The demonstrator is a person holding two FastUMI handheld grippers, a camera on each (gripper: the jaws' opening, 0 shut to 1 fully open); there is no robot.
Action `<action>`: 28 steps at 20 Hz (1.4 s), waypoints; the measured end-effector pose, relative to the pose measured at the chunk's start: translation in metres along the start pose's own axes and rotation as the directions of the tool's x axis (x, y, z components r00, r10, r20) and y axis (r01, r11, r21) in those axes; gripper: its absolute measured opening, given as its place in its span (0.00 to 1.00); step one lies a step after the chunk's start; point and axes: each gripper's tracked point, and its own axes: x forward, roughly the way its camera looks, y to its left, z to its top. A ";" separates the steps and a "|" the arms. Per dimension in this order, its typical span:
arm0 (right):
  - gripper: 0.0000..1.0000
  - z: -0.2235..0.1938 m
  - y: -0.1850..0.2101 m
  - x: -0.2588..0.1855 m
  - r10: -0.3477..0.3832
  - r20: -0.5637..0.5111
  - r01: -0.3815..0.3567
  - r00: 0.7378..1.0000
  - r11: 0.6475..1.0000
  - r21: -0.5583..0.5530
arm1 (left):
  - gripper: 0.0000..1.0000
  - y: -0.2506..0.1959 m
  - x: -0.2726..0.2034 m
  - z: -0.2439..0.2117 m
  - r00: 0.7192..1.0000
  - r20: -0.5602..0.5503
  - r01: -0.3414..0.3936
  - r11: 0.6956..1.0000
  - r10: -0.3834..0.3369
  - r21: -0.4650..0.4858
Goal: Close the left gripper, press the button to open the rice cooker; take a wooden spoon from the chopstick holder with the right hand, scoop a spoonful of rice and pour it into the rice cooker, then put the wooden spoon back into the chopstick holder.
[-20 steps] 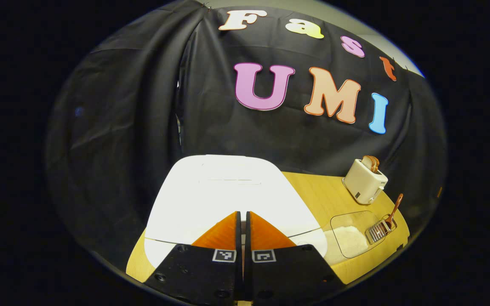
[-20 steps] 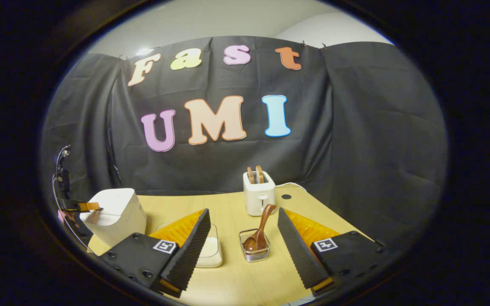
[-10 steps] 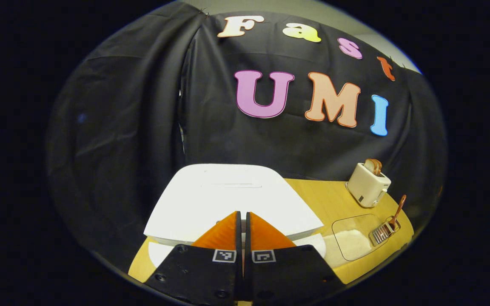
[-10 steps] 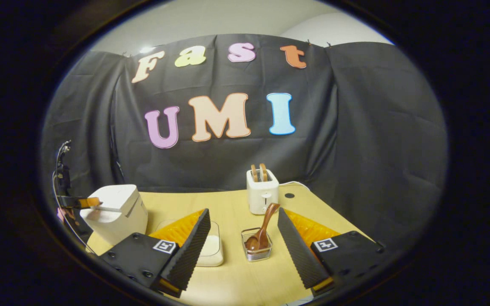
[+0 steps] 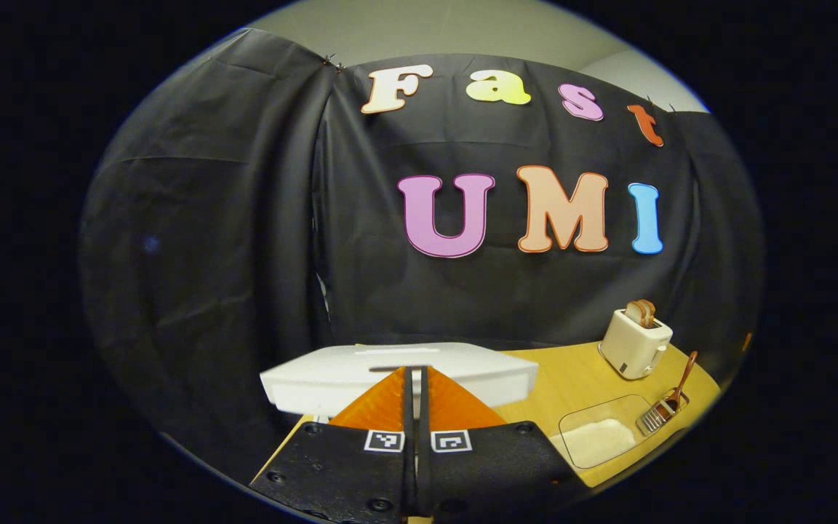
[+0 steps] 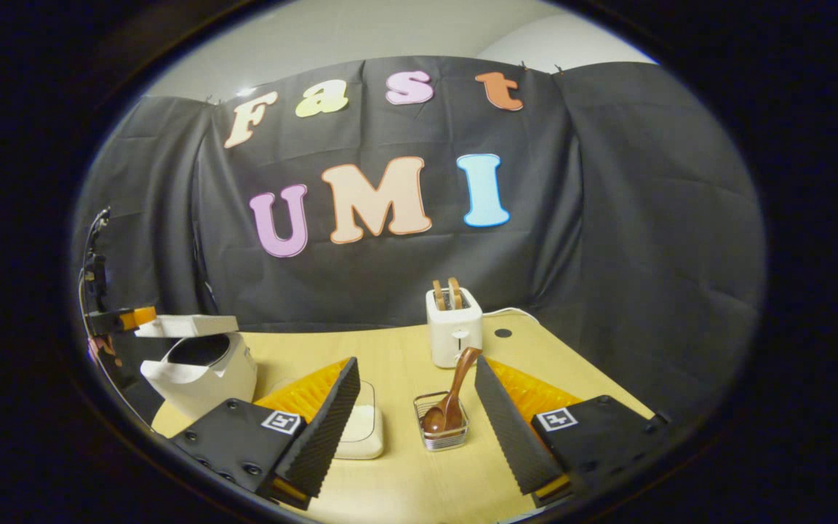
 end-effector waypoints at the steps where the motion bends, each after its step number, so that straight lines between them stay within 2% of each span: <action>1: 1.00 -0.001 -0.001 0.004 0.007 -0.005 -0.007 1.000 1.000 -0.006 | 0.00 -0.004 -0.003 0.001 1.000 0.000 0.005 1.000 -0.005 -0.011; 8: 1.00 -0.026 -0.014 0.037 0.047 -0.063 -0.049 0.997 0.998 -0.033 | 0.00 -0.018 -0.030 -0.010 1.000 -0.030 -0.009 0.999 0.007 -0.053; 12: 1.00 -0.052 -0.029 0.067 0.058 -0.122 -0.064 0.991 0.997 -0.043 | 0.00 -0.015 -0.046 -0.010 0.999 -0.029 -0.040 0.999 0.039 -0.036; 22: 1.00 -0.102 -0.060 0.154 0.078 -0.252 -0.095 0.965 0.994 -0.057 | 0.00 -0.015 -0.082 -0.002 0.993 0.015 -0.118 0.991 0.119 -0.064; 23: 1.00 -0.108 -0.063 0.161 0.079 -0.271 -0.099 0.959 0.993 -0.059 | 0.02 -0.015 -0.086 -0.002 0.992 0.014 -0.126 0.990 0.127 -0.060; 25: 1.00 -0.119 -0.064 0.174 0.081 -0.300 -0.102 0.950 0.993 -0.054 | 0.13 -0.018 -0.090 -0.004 0.990 0.008 -0.140 0.989 0.140 -0.050; 26: 1.00 -0.122 -0.064 0.181 0.085 -0.312 -0.105 0.946 0.993 -0.049 | 0.28 -0.020 -0.092 -0.004 0.989 0.006 -0.146 0.988 0.146 -0.047; 28: 1.00 -0.129 -0.064 0.190 0.091 -0.321 -0.110 0.943 0.993 -0.040 | 0.39 -0.024 -0.094 -0.004 0.988 0.009 -0.151 0.987 0.151 -0.049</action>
